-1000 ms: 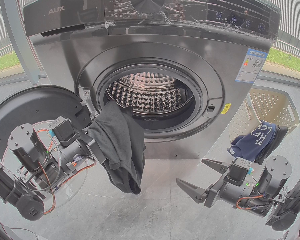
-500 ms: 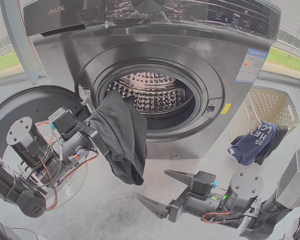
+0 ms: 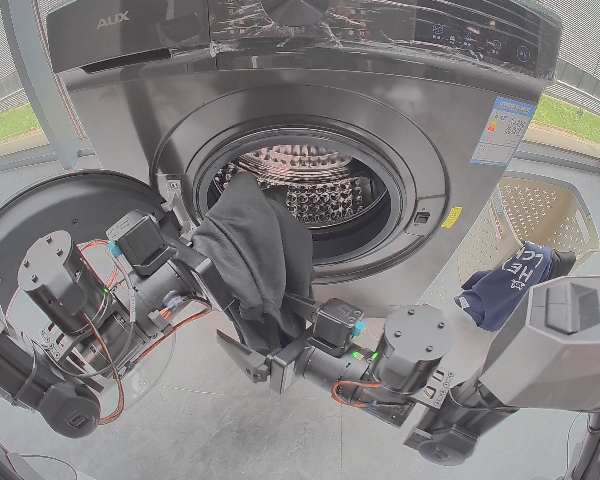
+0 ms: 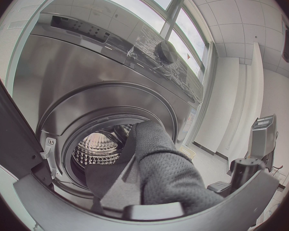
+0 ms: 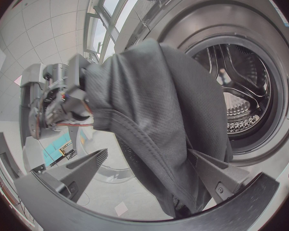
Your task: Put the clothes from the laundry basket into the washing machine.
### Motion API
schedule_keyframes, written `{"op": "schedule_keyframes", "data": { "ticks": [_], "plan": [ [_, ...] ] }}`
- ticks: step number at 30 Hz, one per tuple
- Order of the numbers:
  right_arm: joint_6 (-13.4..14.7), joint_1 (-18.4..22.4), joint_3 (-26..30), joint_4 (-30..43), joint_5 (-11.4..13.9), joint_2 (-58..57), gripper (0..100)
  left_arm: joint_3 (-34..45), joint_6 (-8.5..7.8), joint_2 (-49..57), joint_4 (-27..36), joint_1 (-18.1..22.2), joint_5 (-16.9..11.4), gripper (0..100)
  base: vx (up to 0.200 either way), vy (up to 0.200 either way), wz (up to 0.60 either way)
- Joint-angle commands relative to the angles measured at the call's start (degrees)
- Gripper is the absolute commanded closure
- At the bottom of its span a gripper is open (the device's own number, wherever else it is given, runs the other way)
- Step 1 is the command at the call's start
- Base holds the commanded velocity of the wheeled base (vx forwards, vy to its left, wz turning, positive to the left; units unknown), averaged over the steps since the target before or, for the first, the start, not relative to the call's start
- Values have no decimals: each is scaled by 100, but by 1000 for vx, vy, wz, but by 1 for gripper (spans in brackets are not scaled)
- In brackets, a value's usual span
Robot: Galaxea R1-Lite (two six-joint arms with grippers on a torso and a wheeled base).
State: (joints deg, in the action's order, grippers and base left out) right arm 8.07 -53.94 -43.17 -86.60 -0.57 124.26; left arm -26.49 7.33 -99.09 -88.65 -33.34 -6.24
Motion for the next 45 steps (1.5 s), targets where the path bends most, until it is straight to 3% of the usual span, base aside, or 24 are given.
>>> {"op": "schedule_keyframes", "data": {
  "ticks": [1,10,16,17,25,31,36,43,44,45],
  "plan": [
    [-130,367,-728,170,13,723,0,-49,6,-14,-12,-32,9,100,0,0,0],
    [-139,657,-1809,302,-31,1171,0,-84,23,12,-3,-94,9,100,0,0,0],
    [-121,657,-2047,355,-154,1215,0,-102,41,12,-12,-102,27,100,0,0,0],
    [-121,648,-2047,355,-180,1206,100,-102,50,12,-12,-102,27,100,0,0,0],
    [-95,666,-1792,311,-189,837,100,-207,76,-23,-3,12,35,100,0,0,0],
    [-60,754,-1141,302,-224,222,100,-287,67,-190,-3,680,-44,100,0,0,0],
    [-69,1079,-570,311,-224,-499,100,-216,67,-401,-3,1225,-193,100,0,0,0],
    [-69,1079,-517,346,-224,-868,100,337,-56,-700,-3,1031,-220,100,0,0,0],
    [-69,1061,-526,355,-224,-886,100,408,-82,-717,-3,987,-220,0,0,0,0],
    [-69,1061,-526,346,-224,-886,100,461,-126,-717,-3,970,-237,0,0,0,0]
  ]
}}
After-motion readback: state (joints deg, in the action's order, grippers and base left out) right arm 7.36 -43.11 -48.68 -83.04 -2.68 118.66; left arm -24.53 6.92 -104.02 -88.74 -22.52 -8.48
